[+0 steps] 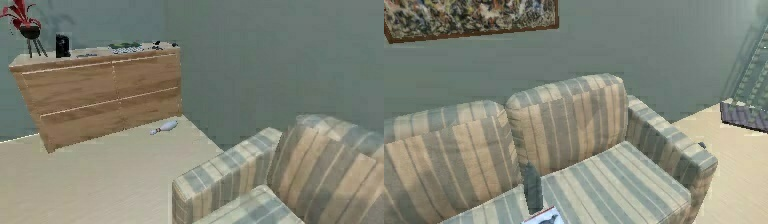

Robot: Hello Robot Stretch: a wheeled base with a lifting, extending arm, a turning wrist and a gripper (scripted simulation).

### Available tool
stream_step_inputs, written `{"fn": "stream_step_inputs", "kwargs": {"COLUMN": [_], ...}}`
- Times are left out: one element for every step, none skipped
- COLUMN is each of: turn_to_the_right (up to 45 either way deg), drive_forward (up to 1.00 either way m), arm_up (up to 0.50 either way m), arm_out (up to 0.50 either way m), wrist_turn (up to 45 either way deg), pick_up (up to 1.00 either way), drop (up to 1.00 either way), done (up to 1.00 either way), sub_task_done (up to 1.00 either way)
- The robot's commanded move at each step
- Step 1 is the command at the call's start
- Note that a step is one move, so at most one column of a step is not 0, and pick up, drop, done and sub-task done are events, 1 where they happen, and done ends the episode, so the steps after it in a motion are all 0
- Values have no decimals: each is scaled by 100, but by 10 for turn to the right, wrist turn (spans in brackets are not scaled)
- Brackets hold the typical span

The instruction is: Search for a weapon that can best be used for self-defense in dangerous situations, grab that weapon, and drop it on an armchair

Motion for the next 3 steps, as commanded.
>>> {"fn": "stream_step_inputs", "kwargs": {"turn_to_the_right": [-90,0,0], "drive_forward": [0,0,0], "arm_up": [0,50,8], "arm_out": [0,0,0], "wrist_turn": [0,0,0], "pick_up": [0,0,0], "drop": [0,0,0], "done": [0,0,0], "sub_task_done": [0,0,0]}}
